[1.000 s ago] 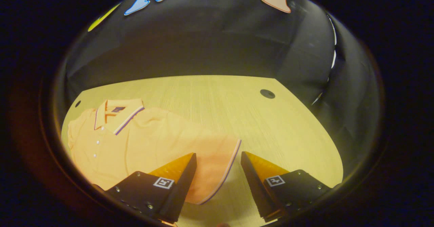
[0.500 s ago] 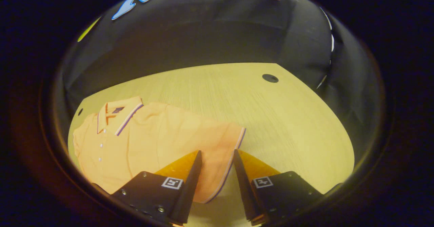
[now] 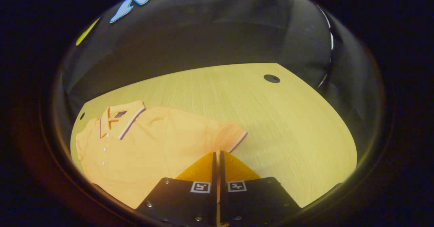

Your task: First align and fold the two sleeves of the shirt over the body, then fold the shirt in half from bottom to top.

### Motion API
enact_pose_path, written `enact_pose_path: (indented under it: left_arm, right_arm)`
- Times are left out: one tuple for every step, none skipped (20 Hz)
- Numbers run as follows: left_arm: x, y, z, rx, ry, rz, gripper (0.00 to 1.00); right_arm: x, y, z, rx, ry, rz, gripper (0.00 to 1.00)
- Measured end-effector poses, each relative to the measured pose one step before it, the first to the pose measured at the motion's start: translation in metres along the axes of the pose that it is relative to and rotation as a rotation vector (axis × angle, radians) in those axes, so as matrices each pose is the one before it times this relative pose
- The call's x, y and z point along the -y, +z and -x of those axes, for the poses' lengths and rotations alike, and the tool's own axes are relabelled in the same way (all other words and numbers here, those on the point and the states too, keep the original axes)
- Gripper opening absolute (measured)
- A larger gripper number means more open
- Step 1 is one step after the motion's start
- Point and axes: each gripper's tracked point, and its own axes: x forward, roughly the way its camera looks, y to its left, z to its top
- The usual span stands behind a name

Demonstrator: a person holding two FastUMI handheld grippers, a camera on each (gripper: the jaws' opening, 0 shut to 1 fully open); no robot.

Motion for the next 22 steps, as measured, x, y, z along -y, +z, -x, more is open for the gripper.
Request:
enact_pose_path:
  left_arm:
    - [-0.00212,0.00176,0.00237,0.00448,0.00807,-0.00532,0.95]
    - [-0.00117,0.00270,0.00213,0.00731,0.00667,-0.00718,0.94]
    - [-0.00179,0.00506,0.00291,0.01469,0.00418,-0.00422,0.94]
    - [-0.00142,0.00371,0.00258,0.01491,0.00018,0.00080,0.96]
    - [-0.00069,0.00093,0.00097,0.00518,0.00088,0.00342,0.96]
    - [-0.00209,-0.00139,0.00096,0.00058,0.00135,0.00435,0.96]
    - [-0.00182,0.00054,0.00202,0.00080,-0.00143,0.00421,0.96]
    - [-0.00130,0.00130,0.00133,0.00489,-0.00263,0.00397,0.96]
    - [-0.00225,-0.00004,0.00193,0.00286,-0.00409,0.00153,0.96]
    - [-0.00397,-0.00007,0.00169,-0.00042,0.00094,-0.00109,0.95]
    - [-0.00340,0.00051,0.00087,0.00214,-0.00136,0.00059,0.95]
    - [-0.00297,0.00094,0.00081,0.00193,-0.00357,0.00089,0.96]
    - [-0.00333,-0.00092,0.00007,-0.00210,-0.00070,-0.00104,0.95]
    - [-0.00425,-0.00287,-0.00100,-0.00115,-0.00061,0.00096,0.95]
    - [-0.00422,-0.00199,-0.00137,-0.00390,-0.00006,0.00617,0.96]
    - [-0.00440,-0.00211,-0.00047,-0.00702,-0.00120,0.00849,0.95]
    - [-0.00526,-0.00117,-0.00062,-0.00221,0.00191,0.00721,0.95]
    - [-0.00438,-0.00011,-0.00048,0.00022,0.00243,0.00537,0.96]
    - [-0.00437,-0.00156,-0.00086,-0.00219,0.00392,0.00299,0.96]
    - [-0.00448,-0.00251,-0.00183,-0.00330,0.00260,0.00244,0.96]
    - [-0.00385,-0.00182,-0.00119,-0.00353,0.00189,0.00143,0.96]
    - [-0.00408,-0.00130,-0.00151,-0.00186,0.00371,0.00132,0.95]
  right_arm:
    - [-0.00057,0.00713,0.00533,0.01783,-0.00116,0.01209,0.04]
    - [-0.00433,0.00874,0.00523,0.03056,0.01415,0.01905,0.04]
    - [-0.00599,0.01055,0.00562,0.03217,0.01789,0.02735,0.04]
    - [-0.00461,0.00836,0.00577,0.02636,0.01127,0.03182,0.04]
    - [-0.00656,0.00759,0.00480,0.01913,0.01157,0.02881,0.04]
    - [-0.00780,0.00534,0.00445,0.01417,0.01237,0.02426,0.04]
    - [-0.00901,0.00657,0.00349,0.01703,0.01747,0.01321,0.04]
    - [-0.01030,0.00367,0.00246,0.01096,0.01557,0.01001,0.04]
    - [-0.00828,0.00348,0.00158,0.00839,0.01054,0.00595,0.04]
    - [-0.00865,0.00004,0.00065,0.00168,0.00906,0.00714,0.04]
    - [-0.00738,-0.00012,0.00042,-0.00193,0.00865,0.00964,0.04]
    - [-0.00755,-0.00205,-0.00105,-0.00527,0.00993,0.01002,0.04]
    - [-0.00664,-0.00205,-0.00127,-0.00817,0.01007,0.00705,0.04]
    - [-0.00695,-0.00384,-0.00157,-0.01187,0.01037,0.00652,0.04]
    - [-0.00461,-0.00261,-0.00199,-0.01050,0.00449,0.00834,0.04]
    - [-0.00447,-0.00397,-0.00232,-0.01196,0.00378,0.00688,0.04]
    - [-0.00270,-0.00152,0.00015,-0.00952,0.00334,0.00370,0.04]
    - [-0.00523,-0.00197,-0.00243,-0.00354,0.00426,0.00377,0.04]
    - [-0.00490,-0.00082,-0.00110,-0.00389,0.00548,0.00427,0.04]
    - [-0.00283,-0.00248,-0.00197,-0.00412,0.00200,0.00545,0.04]
    - [-0.00359,-0.00086,-0.00124,-0.00621,0.00570,0.00624,0.04]
    - [-0.00280,-0.00361,-0.00201,-0.01026,0.00398,0.00610,0.05]
